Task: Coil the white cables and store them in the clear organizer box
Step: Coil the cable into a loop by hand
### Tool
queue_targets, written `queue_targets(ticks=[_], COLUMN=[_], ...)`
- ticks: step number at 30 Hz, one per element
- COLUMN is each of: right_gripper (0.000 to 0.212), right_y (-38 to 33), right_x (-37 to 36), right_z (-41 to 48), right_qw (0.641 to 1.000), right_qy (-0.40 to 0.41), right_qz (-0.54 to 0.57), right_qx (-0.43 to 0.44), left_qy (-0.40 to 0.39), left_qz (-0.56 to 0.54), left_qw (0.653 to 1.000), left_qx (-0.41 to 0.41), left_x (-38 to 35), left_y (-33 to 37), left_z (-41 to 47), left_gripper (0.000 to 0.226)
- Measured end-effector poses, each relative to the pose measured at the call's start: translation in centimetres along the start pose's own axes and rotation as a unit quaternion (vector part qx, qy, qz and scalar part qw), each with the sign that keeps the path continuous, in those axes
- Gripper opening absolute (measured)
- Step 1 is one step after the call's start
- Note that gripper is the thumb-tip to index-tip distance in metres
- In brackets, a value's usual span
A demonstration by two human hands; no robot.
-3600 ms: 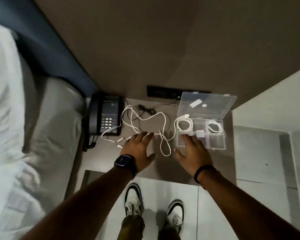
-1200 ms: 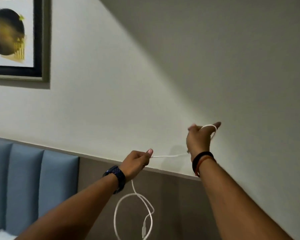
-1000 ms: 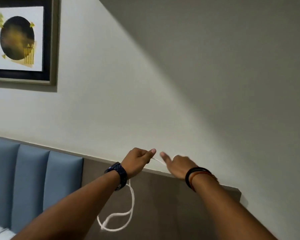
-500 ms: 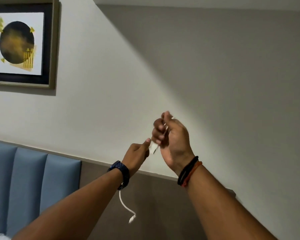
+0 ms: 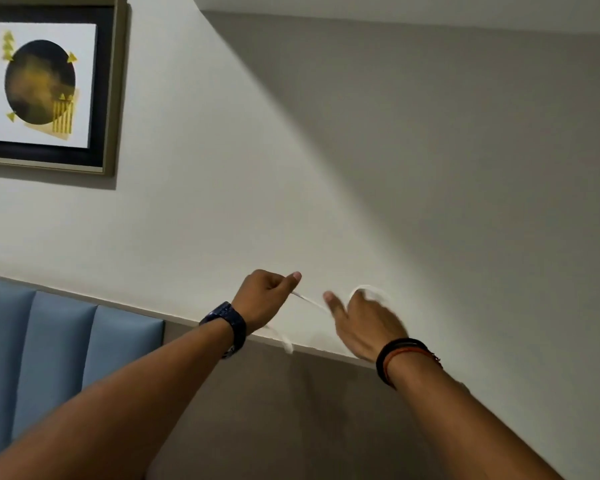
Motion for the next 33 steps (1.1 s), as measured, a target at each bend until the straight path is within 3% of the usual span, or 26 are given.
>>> queue_targets(ticks=[3, 6, 9, 13, 15, 18, 20, 21, 23, 25, 27, 28, 30, 33], right_gripper=[0.077, 0.066, 0.054, 0.043, 0.032, 0.011, 0.008, 0.007, 0.004, 0.024, 0.054, 0.067, 0.077, 0.071], right_y=[-2.1, -4.9, -7.7, -8.7, -8.0, -5.2, -2.6, -1.4, 0.1, 0.4, 0.1, -0.2, -1.0, -2.6], right_x=[-0.2, 1.3, 2.8, 4.5, 5.3, 6.6, 7.3, 7.4, 7.2, 5.6, 3.4, 2.5, 1.3, 0.8], right_z=[-1.8, -2.4, -2.5, -1.5, -0.4, 1.7, 2.5, 2.8, 2.8, 2.4, 1.5, 0.9, -0.4, -1.9], right_qw=[0.959, 0.879, 0.761, 0.643, 0.615, 0.602, 0.620, 0.653, 0.759, 0.888, 0.976, 0.994, 0.998, 0.936], right_qy=[-0.208, -0.198, -0.179, -0.063, 0.037, 0.246, 0.383, 0.432, 0.462, 0.379, 0.204, 0.109, -0.066, -0.253], right_qz=[0.192, 0.433, 0.623, 0.760, 0.779, 0.729, 0.630, 0.556, 0.396, 0.230, 0.061, 0.011, 0.023, 0.240], right_qx=[-0.013, 0.001, -0.010, -0.069, -0.111, -0.213, -0.268, -0.280, -0.232, -0.120, -0.045, -0.020, 0.002, -0.040], left_qy=[0.040, 0.071, 0.034, -0.009, -0.035, -0.084, -0.107, -0.113, -0.112, -0.096, -0.060, -0.039, -0.010, 0.024], left_qz=[-0.007, -0.037, -0.105, -0.139, -0.093, -0.029, 0.002, 0.009, 0.014, 0.016, 0.018, 0.016, 0.021, 0.029], left_qw=[0.999, 0.997, 0.993, 0.990, 0.995, 0.996, 0.994, 0.994, 0.994, 0.995, 0.998, 0.999, 1.000, 0.999], left_qx=[0.001, 0.017, 0.035, 0.009, -0.011, 0.004, 0.002, 0.004, 0.004, -0.001, -0.014, -0.017, -0.019, -0.014], left_x=[0.6, 0.8, -0.4, -1.6, -2.0, -2.3, -2.1, -1.8, -1.4, -0.9, -0.4, -0.1, 0.5, 1.0], left_y=[0.2, 0.3, 0.9, 1.9, 1.8, 0.8, 0.3, 0.1, 0.0, 0.3, 0.5, 0.6, 0.5, 0.2], left_z=[1.0, 1.7, 1.0, -0.3, -0.7, -1.3, -1.7, -1.7, -1.5, -1.1, -0.5, 0.0, 0.8, 1.6], left_gripper=[0.064, 0.064, 0.064, 0.052, 0.051, 0.061, 0.063, 0.063, 0.061, 0.060, 0.060, 0.061, 0.061, 0.061])
Point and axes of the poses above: each hand's wrist, its own z-axis towards the middle knuckle, its own x-axis out of the back of the hand, y = z × x, the point moved 3 cm from there along z, towards the middle knuckle, and after that the axes turned 15 degrees about y, right-handed, at the moved point
